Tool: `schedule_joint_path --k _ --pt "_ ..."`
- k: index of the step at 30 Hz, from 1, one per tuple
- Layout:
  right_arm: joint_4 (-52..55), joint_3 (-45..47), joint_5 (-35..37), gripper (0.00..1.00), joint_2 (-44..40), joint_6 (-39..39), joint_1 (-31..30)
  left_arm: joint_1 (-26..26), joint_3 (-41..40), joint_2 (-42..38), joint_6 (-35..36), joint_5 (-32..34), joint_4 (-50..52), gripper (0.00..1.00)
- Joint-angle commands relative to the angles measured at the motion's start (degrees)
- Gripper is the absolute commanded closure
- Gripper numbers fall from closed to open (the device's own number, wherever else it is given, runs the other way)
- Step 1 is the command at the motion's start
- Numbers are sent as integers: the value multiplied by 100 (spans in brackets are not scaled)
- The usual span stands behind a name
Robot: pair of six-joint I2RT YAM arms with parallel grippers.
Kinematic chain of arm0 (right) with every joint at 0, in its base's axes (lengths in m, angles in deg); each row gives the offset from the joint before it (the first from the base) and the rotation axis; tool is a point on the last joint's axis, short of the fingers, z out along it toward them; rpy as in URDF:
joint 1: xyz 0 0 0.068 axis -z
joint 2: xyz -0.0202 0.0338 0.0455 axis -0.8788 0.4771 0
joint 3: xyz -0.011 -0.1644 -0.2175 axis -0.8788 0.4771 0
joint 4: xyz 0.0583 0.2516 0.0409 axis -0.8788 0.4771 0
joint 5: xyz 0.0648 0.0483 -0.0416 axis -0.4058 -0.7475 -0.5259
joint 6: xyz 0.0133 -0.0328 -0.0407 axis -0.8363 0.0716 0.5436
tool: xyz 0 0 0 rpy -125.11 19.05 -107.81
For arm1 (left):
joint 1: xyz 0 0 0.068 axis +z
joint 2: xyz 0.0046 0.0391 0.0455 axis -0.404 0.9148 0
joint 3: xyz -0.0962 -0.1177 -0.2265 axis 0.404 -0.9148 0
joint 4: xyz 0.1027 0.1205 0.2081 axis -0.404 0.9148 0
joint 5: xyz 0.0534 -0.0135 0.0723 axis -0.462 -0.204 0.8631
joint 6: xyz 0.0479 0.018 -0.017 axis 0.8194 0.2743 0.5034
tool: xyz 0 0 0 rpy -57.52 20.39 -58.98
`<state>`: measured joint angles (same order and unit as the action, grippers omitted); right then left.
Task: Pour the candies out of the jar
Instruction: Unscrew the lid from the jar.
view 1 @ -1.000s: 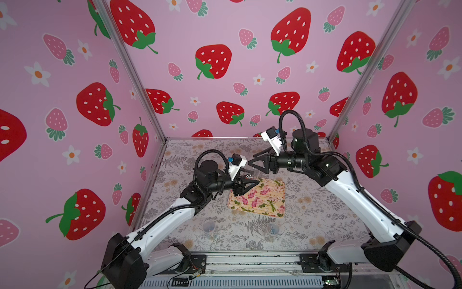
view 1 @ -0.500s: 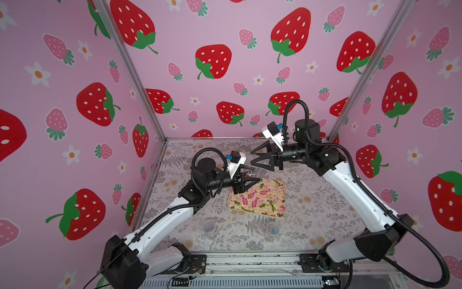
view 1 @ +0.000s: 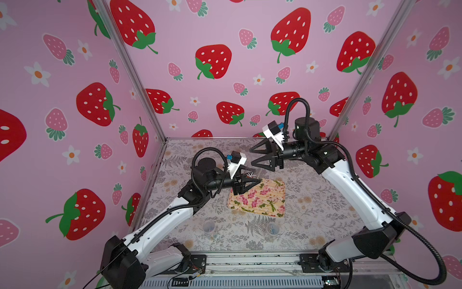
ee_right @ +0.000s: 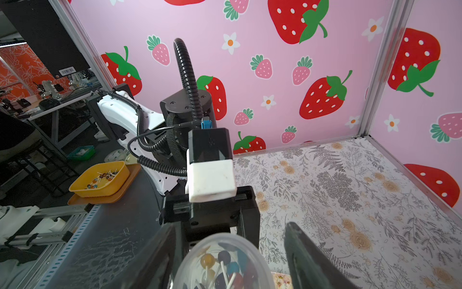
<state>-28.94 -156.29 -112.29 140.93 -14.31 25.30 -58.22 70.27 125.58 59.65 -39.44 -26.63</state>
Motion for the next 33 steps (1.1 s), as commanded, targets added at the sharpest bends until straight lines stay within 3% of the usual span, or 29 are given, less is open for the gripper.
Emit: schedule_joint_path --k 1,7,13,18,33 --pt "-127 -72 45 14 -196 220 30 -15 110 -47 -24 -93 -102 54" --pt "-109 -74 643 5 -470 -407 45 -15 38 -56 -15 -5 -192 54" --pt "100 248 2371 5 -1004 -1914 -87 -15 -8 -107 63 150 -225 54" --pt "719 321 3286 6 -1207 -2317 -357 -15 -58 -104 183 245 -167 54" --pt "627 421 3286 6 -814 -2577 -747 -14 -103 -3 170 219 -276 54"
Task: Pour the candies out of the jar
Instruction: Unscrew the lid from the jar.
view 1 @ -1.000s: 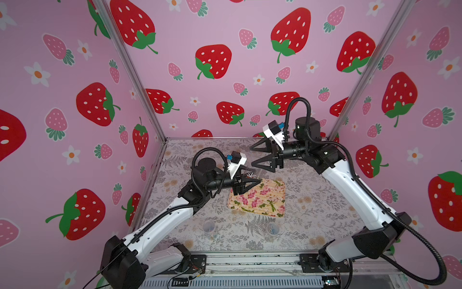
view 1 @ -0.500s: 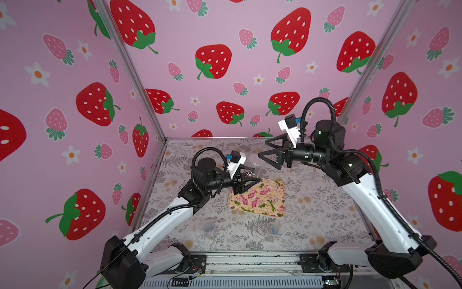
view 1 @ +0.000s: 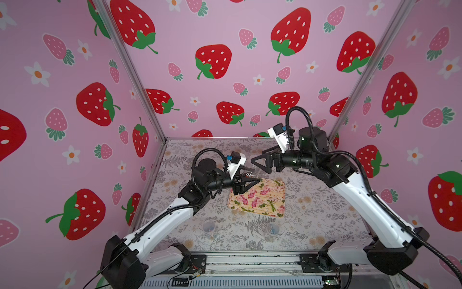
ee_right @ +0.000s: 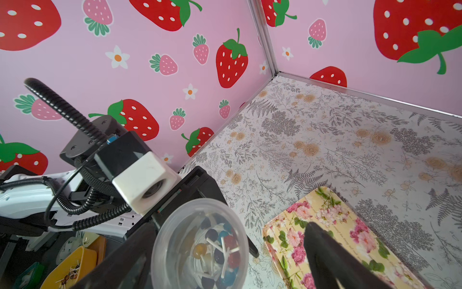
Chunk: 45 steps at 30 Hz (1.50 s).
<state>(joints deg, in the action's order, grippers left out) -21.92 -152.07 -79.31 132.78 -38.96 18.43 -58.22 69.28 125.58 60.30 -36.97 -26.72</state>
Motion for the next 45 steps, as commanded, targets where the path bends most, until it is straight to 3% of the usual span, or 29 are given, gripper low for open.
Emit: schedule_joint_path --k 1,7,16,21,29,32,37,45 --pt "-83 -25 -32 7 32 -105 -80 -9 -13 -3 96 -28 -263 54" --pt "-17 -125 -49 18 151 -7 -149 -11 -8 -12 78 -27 -270 54" --pt "317 -533 -103 47 252 655 -153 -15 -27 -69 34 -63 -221 54" --pt "429 -915 -562 47 438 1341 -9 -15 39 -113 47 -126 -144 54" --pt "-638 -1019 -2866 50 754 2109 534 -17 39 -75 -115 -273 -235 54" --pt "-842 -1120 -3392 50 907 2354 649 -15 45 -58 -142 -309 -244 54" --pt "-541 -1443 -3548 50 1177 2652 684 -15 83 -41 -151 -316 -255 54" --pt "-489 -1144 -3480 49 1049 2709 622 -19 101 -56 -177 -284 -299 54"
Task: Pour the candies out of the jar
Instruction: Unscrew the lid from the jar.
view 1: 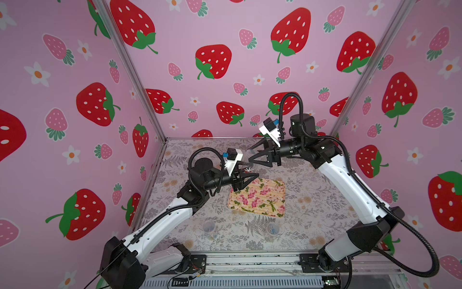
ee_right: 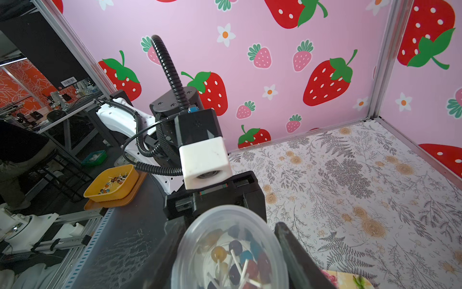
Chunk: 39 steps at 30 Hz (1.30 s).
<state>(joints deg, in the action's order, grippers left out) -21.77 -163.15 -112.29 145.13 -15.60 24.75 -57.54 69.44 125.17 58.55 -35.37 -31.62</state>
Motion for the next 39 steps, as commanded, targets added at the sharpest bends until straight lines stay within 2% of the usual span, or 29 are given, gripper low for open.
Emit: schedule_joint_path --k 1,4,11,16,20,22,26,30,33,39 --pt "-456 -20 -166 49 -207 384 -15 -83 86 -19 -2 -426 193 54" --pt "-408 122 -45 43 -319 407 -44 -83 77 -39 -2 -385 186 54" --pt "-298 250 121 38 -450 395 -43 -83 34 -69 -75 -310 80 54" --pt "-194 236 152 29 -477 408 -46 -91 -15 -76 -125 -292 -17 54" --pt "-194 206 225 14 -559 309 -44 -91 -20 -98 -75 -234 8 54" --pt "-268 165 369 9 -653 63 -44 -91 -28 -111 8 -105 64 54" --pt "-54 -78 1488 7 -928 -654 -43 -123 -35 -146 301 397 89 55" --pt "99 -60 2546 8 -1192 -1497 -156 -127 -216 -99 402 900 -433 55" --pt "580 -131 3485 8 -1215 -1596 -425 -131 -328 -42 446 1237 -745 55" --pt "894 -141 4485 8 -1061 -1732 -809 -170 -439 12 584 1732 -1097 55"
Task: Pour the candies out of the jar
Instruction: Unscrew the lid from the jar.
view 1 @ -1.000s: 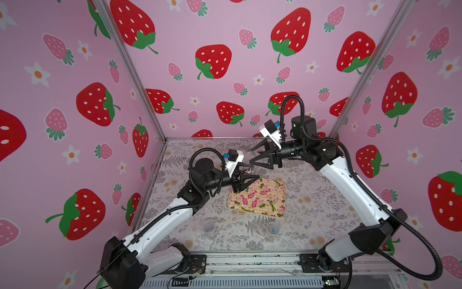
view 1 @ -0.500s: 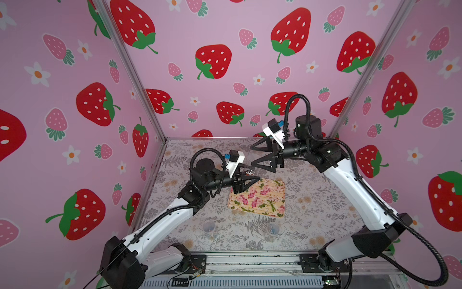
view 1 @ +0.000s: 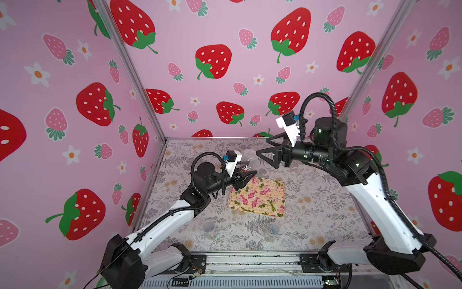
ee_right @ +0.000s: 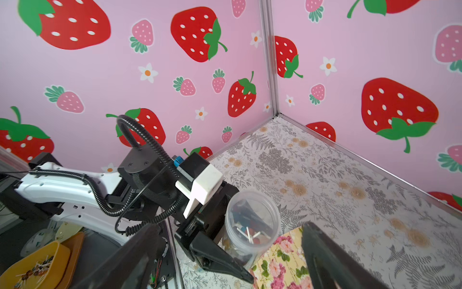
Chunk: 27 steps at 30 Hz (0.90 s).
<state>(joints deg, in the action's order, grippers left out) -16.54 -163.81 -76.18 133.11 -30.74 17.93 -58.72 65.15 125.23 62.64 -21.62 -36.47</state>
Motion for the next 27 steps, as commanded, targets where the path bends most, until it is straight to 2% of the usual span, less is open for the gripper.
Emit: schedule_joint_path --k 1,5,18,23,27 --pt "404 -89 955 8 192 -237 -163 -66 -34 14 178 387 -672 55" --pt "502 -219 1150 8 426 -250 -276 -88 -66 58 178 386 -788 55" --pt "383 -511 1071 9 895 -82 -477 -149 -40 32 169 289 -613 55" --pt "383 -644 999 19 1023 49 -477 -151 -40 32 134 258 -612 55" --pt "392 -754 905 33 1103 166 -477 -158 -42 40 108 227 -612 55"
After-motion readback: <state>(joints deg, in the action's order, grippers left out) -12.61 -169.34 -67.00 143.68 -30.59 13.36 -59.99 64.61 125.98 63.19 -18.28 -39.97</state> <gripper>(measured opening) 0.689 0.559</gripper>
